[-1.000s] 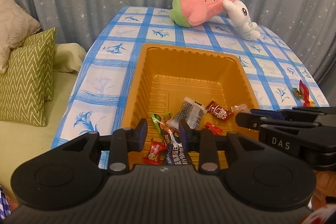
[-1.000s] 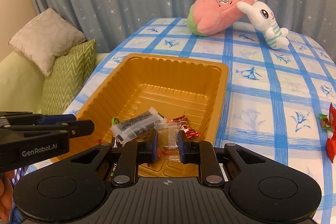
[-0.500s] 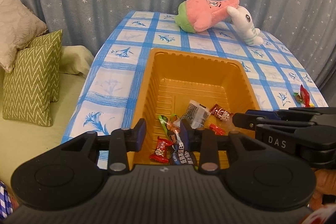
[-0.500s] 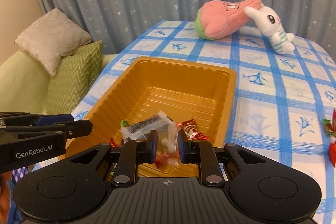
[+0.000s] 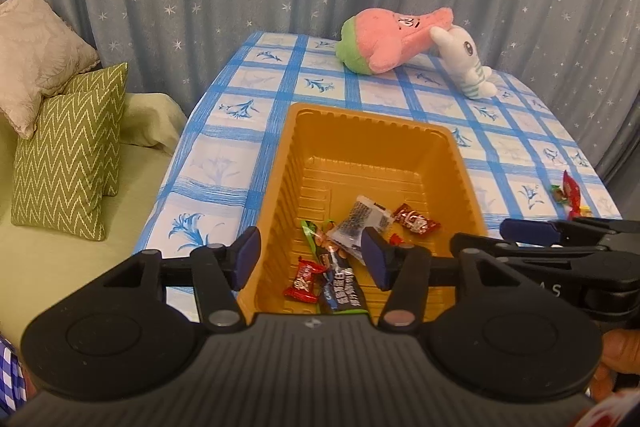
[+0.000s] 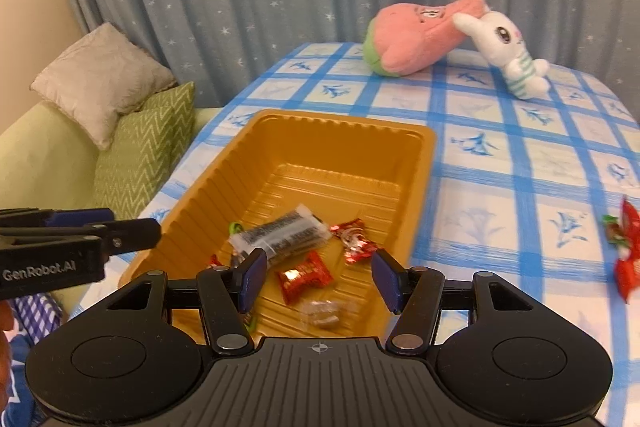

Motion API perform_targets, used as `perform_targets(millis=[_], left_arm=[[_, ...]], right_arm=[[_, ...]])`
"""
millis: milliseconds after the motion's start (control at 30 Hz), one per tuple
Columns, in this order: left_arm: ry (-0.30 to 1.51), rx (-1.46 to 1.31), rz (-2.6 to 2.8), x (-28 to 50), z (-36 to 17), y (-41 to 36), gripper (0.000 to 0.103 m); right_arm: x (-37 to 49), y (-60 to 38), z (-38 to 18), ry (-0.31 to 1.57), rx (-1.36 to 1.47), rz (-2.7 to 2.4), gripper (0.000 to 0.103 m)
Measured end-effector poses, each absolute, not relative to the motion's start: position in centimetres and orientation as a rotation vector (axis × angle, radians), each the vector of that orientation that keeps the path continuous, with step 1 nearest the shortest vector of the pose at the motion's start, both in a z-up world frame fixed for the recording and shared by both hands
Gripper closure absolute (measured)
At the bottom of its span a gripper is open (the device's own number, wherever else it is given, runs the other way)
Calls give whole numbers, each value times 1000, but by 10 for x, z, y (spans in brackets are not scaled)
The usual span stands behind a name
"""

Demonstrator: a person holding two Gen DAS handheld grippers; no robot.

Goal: Organize snacks
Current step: 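Open both grippers to drop the candies into the tray, then move both tools back toward the red candy pile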

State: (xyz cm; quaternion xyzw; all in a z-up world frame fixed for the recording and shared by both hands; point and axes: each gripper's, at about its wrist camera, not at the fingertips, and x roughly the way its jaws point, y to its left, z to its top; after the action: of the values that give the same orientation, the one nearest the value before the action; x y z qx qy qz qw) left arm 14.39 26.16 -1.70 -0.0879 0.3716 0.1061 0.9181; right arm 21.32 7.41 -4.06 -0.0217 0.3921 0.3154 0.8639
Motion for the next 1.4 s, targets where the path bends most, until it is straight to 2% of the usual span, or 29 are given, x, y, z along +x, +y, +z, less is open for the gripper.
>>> perform_targets(millis=[433,667,1400], left_arm=[[706,-160,159,120,17,206,30],[689,-143,94,116,27,165,25],[715,-44,-117,143,14,47,24]], right_arm=[[181,2,-15,807,-7,532,45],[166,-41,-6,791,24,478,44],[152,-194,-19,810,176,210,43]])
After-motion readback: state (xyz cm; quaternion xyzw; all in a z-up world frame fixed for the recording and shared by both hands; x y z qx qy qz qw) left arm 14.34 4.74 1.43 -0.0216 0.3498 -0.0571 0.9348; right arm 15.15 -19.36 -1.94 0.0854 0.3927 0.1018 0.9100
